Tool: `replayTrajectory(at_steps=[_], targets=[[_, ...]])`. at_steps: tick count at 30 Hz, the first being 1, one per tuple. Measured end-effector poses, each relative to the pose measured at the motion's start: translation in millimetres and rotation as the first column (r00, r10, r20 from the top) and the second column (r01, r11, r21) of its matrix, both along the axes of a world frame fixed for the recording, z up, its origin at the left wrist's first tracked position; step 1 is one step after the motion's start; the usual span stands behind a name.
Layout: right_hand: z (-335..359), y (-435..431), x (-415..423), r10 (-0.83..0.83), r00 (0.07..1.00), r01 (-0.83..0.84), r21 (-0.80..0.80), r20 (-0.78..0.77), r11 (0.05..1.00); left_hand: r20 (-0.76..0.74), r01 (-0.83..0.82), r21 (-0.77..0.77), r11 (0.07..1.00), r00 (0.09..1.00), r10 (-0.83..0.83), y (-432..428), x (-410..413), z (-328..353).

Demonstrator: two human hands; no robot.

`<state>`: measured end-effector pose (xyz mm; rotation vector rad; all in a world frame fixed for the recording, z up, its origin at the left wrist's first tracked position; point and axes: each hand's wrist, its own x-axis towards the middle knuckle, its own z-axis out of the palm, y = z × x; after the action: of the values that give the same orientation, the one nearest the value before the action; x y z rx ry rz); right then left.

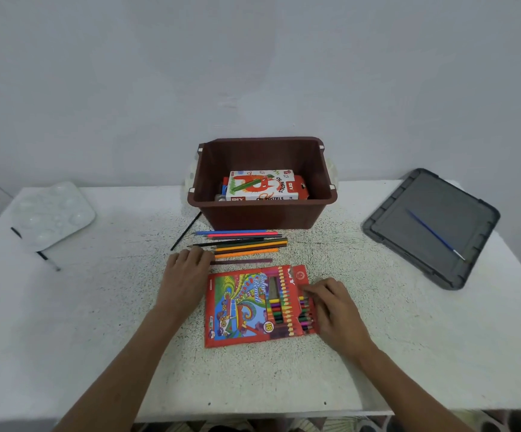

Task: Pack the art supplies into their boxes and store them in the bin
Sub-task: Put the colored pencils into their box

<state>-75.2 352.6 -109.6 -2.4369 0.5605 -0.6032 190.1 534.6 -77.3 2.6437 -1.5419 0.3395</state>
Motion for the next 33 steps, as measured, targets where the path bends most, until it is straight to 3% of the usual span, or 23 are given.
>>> replayTrajectory(at_steps=[2,5,9,12,16,22,24,26,28,33], targets=[[3,1,-1,-0.016,0.999,0.014,0.041,0.035,0.999,-0.097,-0.036,-0.131,0.991,0.995,0.023,-5,-9,4],[7,5,-2,-0.034,0.996,0.031,0.049,0.08,0.998,-0.43,-0.122,-0.376,0.919,0.901,-0.057,-15,-28,13],[16,12,5,-0.073,0.989,0.077,-0.029,0.126,0.997,-0.84,-0.398,-0.379,0.836,0.528,-0.129,-29,-55,30],[28,18,21,-0.02,0.993,0.031,-0.089,0.119,0.996,-0.917,-0.405,-0.362,0.84,0.317,-0.242,-34,-70,33],[37,24,41,0.014,0.989,0.007,-0.139,0.148,0.99,-0.927,-0.42,-0.368,0.83,0.234,-0.292,-37,-84,33],[33,19,43,0.044,0.995,-0.028,-0.169,0.092,0.985,-0.926,-0.335,-0.35,0.875,0.263,-0.27,-41,-87,29],[30,10,35,0.043,0.998,-0.033,-0.184,0.052,0.982,-0.895,-0.266,-0.321,0.909,0.399,-0.2,-35,-82,23],[27,-7,20,0.012,1.0,-0.008,-0.229,0.014,0.973,-0.775,-0.203,-0.346,0.916,0.612,-0.157,-25,-74,15],[24,-30,0,-0.057,0.998,0.049,-0.287,-0.018,0.957,-0.647,-0.169,-0.37,0.913,0.752,-0.123,-11,-63,5],[31,-79,-47,-0.192,0.974,0.121,-0.435,-0.121,0.892,-0.551,-0.208,-0.297,0.932,0.834,0.01,21,-48,-23]])
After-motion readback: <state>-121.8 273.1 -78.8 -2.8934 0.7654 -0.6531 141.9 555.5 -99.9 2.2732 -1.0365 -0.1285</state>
